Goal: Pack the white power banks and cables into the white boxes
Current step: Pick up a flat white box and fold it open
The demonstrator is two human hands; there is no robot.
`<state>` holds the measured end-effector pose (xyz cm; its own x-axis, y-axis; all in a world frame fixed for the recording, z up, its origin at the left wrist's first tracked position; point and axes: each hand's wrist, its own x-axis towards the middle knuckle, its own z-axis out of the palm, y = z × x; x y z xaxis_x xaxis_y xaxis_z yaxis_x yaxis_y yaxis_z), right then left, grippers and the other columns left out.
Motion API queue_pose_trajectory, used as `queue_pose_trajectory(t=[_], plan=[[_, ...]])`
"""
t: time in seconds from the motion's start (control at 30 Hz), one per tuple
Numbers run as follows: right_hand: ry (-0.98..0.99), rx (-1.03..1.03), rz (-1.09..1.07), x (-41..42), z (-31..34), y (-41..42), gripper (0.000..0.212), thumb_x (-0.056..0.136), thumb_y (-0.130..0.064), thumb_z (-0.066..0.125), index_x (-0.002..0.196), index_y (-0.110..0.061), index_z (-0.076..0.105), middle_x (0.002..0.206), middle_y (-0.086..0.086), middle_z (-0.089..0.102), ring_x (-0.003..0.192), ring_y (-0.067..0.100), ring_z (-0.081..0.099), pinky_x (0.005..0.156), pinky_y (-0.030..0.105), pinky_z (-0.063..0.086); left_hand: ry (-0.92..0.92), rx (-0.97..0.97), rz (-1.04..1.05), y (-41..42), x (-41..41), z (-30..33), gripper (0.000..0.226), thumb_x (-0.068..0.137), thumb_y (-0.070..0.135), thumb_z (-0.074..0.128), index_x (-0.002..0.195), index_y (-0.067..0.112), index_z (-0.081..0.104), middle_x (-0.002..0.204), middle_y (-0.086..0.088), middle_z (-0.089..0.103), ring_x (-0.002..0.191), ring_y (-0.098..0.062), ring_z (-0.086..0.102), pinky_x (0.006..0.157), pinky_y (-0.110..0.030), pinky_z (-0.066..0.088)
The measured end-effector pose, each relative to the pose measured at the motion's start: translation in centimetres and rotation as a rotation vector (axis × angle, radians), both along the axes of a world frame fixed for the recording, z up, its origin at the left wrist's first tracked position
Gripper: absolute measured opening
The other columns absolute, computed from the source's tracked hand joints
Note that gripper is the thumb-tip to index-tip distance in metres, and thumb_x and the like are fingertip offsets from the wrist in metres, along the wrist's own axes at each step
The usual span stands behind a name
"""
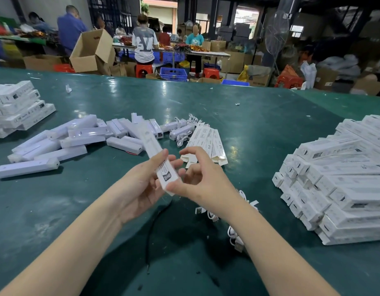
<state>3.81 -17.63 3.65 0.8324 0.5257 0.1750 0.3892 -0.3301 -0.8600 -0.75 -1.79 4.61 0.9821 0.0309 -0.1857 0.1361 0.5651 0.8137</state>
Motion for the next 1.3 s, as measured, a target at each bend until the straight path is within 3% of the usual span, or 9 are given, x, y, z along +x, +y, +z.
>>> queue_pose_trajectory(t=[0.1, 0.27, 0.43, 0.53, 0.67, 0.83, 1.03, 1.2, 1.3], plan=[[-0.073, -0.075, 0.068, -0.4, -0.5, 0.5, 0.089, 0.056, -0.063, 0.082, 0.128, -0.050, 0.032, 0.101, -0.018, 0.069, 0.087, -0.003, 0.066, 0.082, 0.027, 0.056, -0.063, 0.183, -0.083, -0.3, -0.1, -0.1, 0.052, 0.062, 0.039, 0.076, 0.102, 0.006, 0.069, 0.097, -0.011, 0.075, 0.075, -0.019, 0.072, 0.061, -0.026, 0.058], [0.226, 0.086, 0.213, -0.6, -1.4, 1.4, 0.091, 0.076, -0.022, 0.083, 0.141, -0.039, 0.021, 0.108, -0.015, 0.064, 0.088, 0.000, 0.069, 0.070, 0.020, 0.057, -0.104, 0.436, -0.013, -1.0, 0.0, -1.1, 0.015, 0.092, 0.026, 0.062, 0.100, 0.017, 0.071, 0.090, -0.008, 0.073, 0.077, -0.022, 0.071, 0.057, -0.031, 0.055], [0.220, 0.039, 0.149, -0.3, -1.2, 1.1, 0.072, 0.085, -0.025, 0.073, 0.142, -0.033, 0.030, 0.119, -0.009, 0.062, 0.093, 0.000, 0.067, 0.082, 0.028, 0.058, -0.111, 0.683, 0.112, -0.7, 0.3, -1.6, 0.013, 0.094, 0.025, 0.059, 0.104, 0.019, 0.065, 0.091, -0.001, 0.073, 0.080, -0.017, 0.070, 0.063, -0.030, 0.054], [0.086, -0.082, 0.015, 0.3, -1.4, 1.0, 0.057, 0.089, -0.031, 0.067, 0.139, -0.035, 0.041, 0.122, -0.013, 0.055, 0.090, -0.010, 0.058, 0.078, 0.014, 0.049, -0.034, 0.671, 0.359, 0.4, 0.9, -1.5, 0.013, 0.093, 0.027, 0.059, 0.090, 0.015, 0.061, 0.077, 0.004, 0.061, 0.064, -0.012, 0.056, 0.064, -0.029, 0.047], [-0.106, -0.216, 0.027, 1.5, -1.0, 2.6, 0.039, 0.092, -0.027, 0.059, 0.130, -0.030, 0.053, 0.127, -0.005, 0.054, 0.111, 0.007, 0.053, 0.099, 0.027, 0.043, -0.037, 0.477, 0.607, 1.8, 1.1, -0.8, 0.015, 0.091, 0.030, 0.061, 0.084, 0.017, 0.056, 0.070, 0.007, 0.053, 0.054, -0.007, 0.049, 0.055, -0.024, 0.044], [-0.355, -0.469, 0.042, 5.5, -0.9, 6.4, 0.047, 0.098, -0.027, 0.052, 0.143, -0.018, 0.043, 0.137, 0.008, 0.048, 0.130, 0.025, 0.040, 0.109, 0.040, 0.034, -0.089, 0.458, 0.697, 2.2, 0.9, -0.6, 0.013, 0.091, 0.027, 0.060, 0.085, 0.017, 0.054, 0.073, 0.002, 0.052, 0.054, -0.007, 0.049, 0.055, -0.025, 0.044], [-0.344, -0.677, 0.009, 9.7, -2.3, 10.4, 0.054, 0.102, -0.025, 0.038, 0.154, -0.034, 0.025, 0.163, 0.007, 0.014, 0.148, 0.027, 0.012, 0.120, 0.044, 0.017, -0.230, 0.582, 0.782, 2.4, 0.7, -0.5, 0.018, 0.091, 0.026, 0.060, 0.078, 0.021, 0.049, 0.058, 0.013, 0.046, 0.050, -0.007, 0.046, 0.048, -0.022, 0.045], [-0.408, -0.514, -0.027, 10.5, -2.2, 12.3, 0.040, 0.098, -0.021, 0.048, 0.137, -0.021, 0.055, 0.133, 0.008, 0.059, 0.124, 0.029, 0.051, 0.102, 0.042, 0.041, -0.258, 0.576, 0.788, 2.9, 1.0, -0.5, 0.013, 0.089, 0.027, 0.061, 0.081, 0.021, 0.053, 0.059, 0.011, 0.046, 0.051, -0.007, 0.046, 0.048, -0.019, 0.045], [-0.428, -0.436, -0.070, 10.6, -2.1, 12.4, 0.025, 0.095, -0.023, 0.058, 0.117, -0.016, 0.066, 0.109, 0.008, 0.069, 0.105, 0.028, 0.060, 0.089, 0.040, 0.048, -0.300, 0.610, 0.763, 2.9, 1.0, -0.5, 0.011, 0.085, 0.029, 0.060, 0.085, 0.020, 0.056, 0.064, 0.002, 0.051, 0.055, -0.010, 0.049, 0.048, -0.017, 0.045]])
